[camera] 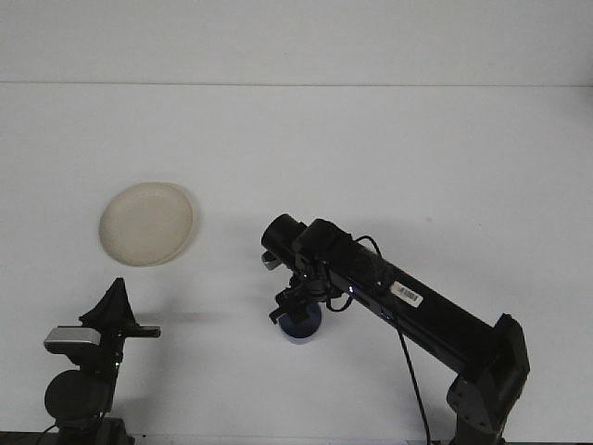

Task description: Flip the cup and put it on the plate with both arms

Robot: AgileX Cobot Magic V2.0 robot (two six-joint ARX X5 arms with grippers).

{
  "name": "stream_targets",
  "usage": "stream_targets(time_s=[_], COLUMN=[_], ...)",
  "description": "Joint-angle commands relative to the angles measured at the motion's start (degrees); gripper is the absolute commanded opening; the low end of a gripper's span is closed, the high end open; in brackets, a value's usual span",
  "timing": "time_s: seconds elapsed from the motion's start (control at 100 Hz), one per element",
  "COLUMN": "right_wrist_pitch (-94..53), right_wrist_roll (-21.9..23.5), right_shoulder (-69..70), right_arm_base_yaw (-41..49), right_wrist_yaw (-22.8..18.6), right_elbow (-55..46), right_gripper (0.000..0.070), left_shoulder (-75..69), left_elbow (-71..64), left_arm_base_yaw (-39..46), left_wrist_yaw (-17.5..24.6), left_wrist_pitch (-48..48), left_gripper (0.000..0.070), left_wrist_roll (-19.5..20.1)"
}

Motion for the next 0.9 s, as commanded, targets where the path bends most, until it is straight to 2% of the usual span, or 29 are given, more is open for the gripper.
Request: stream_targets(time_s=[0.0,0.32,0.67,0.89], right_wrist_pitch=[-1.55,-1.68,-1.70,-1.68], right_wrist_roll=[-1.09,-4.79,-7.28,-8.15], right_shoulder=[-0.79,-9.64,-18.93,-25.55], right_arm_base_yaw=[0.48,-5.25,-22.97,-33.62], right_wrist_yaw=[-0.04,-0.15,0.22,0.63], right_elbow=[2.08,2.56,2.25,-2.73], right_gripper=[0.0376,0.0376,0.0376,0.0376], left_shoulder=[-0.11,-0.11,-0.11,-0.11], left_elbow=[-1.16,-1.16,-1.16,-1.16], left_arm_base_yaw=[0.04,0.04,0.04,0.04], left_wrist_yaw=[0.09,0.09,0.09,0.09], left_wrist_pitch=[0.70,0.70,0.70,0.70], left_gripper=[0.0011,0.0011,0.0011,0.0011], left_wrist_roll=[0.72,0.72,0.72,0.72])
